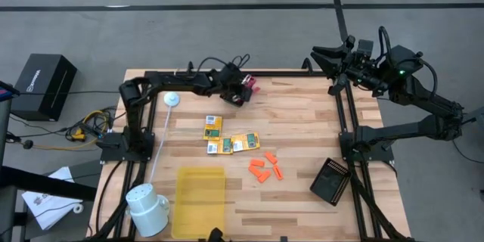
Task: Pick & Place School Supplies
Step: Put the red puncher into the top black bin, then put the yellow crayon box into the yellow bin
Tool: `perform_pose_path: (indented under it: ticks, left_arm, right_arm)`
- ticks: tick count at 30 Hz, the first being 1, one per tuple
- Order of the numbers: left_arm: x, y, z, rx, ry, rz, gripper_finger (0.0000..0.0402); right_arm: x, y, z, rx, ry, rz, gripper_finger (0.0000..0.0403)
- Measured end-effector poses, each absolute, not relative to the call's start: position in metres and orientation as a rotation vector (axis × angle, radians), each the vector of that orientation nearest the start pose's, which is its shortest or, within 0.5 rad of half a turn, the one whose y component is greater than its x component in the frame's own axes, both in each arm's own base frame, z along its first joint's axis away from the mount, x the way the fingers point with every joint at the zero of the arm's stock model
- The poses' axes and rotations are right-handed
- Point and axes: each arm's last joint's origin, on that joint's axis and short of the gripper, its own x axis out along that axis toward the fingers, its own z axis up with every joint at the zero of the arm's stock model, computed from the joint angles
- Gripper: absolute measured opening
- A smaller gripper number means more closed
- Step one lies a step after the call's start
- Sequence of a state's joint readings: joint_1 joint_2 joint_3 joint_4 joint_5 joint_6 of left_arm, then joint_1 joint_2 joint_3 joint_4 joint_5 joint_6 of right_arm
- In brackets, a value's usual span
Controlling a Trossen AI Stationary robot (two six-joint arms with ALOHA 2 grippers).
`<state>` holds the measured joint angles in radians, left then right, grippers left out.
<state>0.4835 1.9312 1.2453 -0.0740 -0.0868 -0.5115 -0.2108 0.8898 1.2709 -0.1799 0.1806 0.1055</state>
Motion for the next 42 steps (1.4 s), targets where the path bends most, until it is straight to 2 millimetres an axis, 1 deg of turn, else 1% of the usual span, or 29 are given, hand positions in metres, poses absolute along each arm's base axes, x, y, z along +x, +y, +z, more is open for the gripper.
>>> perform_pose_path:
  ticks: [5, 9, 11, 15, 26, 28, 32, 35, 38, 42]
  left_arm:
    - [0.354, 0.205, 0.179, -0.613, 0.590, 0.791, 0.0047]
    - [0.348, 0.213, 0.178, -0.626, 0.602, 0.813, 0.0045]
    - [0.346, 0.213, 0.176, -0.628, 0.607, 0.816, 0.0045]
    - [0.340, 0.209, 0.165, -0.644, 0.658, 0.807, 0.0045]
    - [0.341, 0.210, 0.166, -0.641, 0.645, 0.813, 0.0044]
    - [0.341, 0.210, 0.166, -0.641, 0.644, 0.813, 0.0063]
    - [0.341, 0.210, 0.166, -0.642, 0.642, 0.815, 0.0132]
    - [0.341, 0.210, 0.166, -0.647, 0.641, 0.816, 0.0172]
    - [0.341, 0.210, 0.166, -0.661, 0.635, 0.822, 0.0194]
    - [0.340, 0.210, 0.168, -0.689, 0.615, 0.835, 0.0202]
  right_arm:
    - [0.149, -0.037, 0.474, 0.121, -0.223, -0.377, 0.0088]
    - [0.149, -0.037, 0.474, 0.126, -0.217, -0.377, 0.0088]
    - [0.149, -0.037, 0.474, 0.126, -0.217, -0.377, 0.0088]
    - [0.149, -0.037, 0.473, 0.127, -0.213, -0.377, 0.0088]
    - [0.149, -0.037, 0.473, 0.124, -0.205, -0.378, 0.0088]
    - [0.149, -0.037, 0.473, 0.124, -0.205, -0.378, 0.0088]
    - [0.149, -0.037, 0.473, 0.119, -0.204, -0.379, 0.0088]
    - [0.149, -0.037, 0.473, 0.119, -0.204, -0.379, 0.0088]
    - [0.149, -0.037, 0.473, 0.119, -0.204, -0.379, 0.0088]
    - [0.149, -0.037, 0.473, 0.119, -0.204, -0.379, 0.0088]
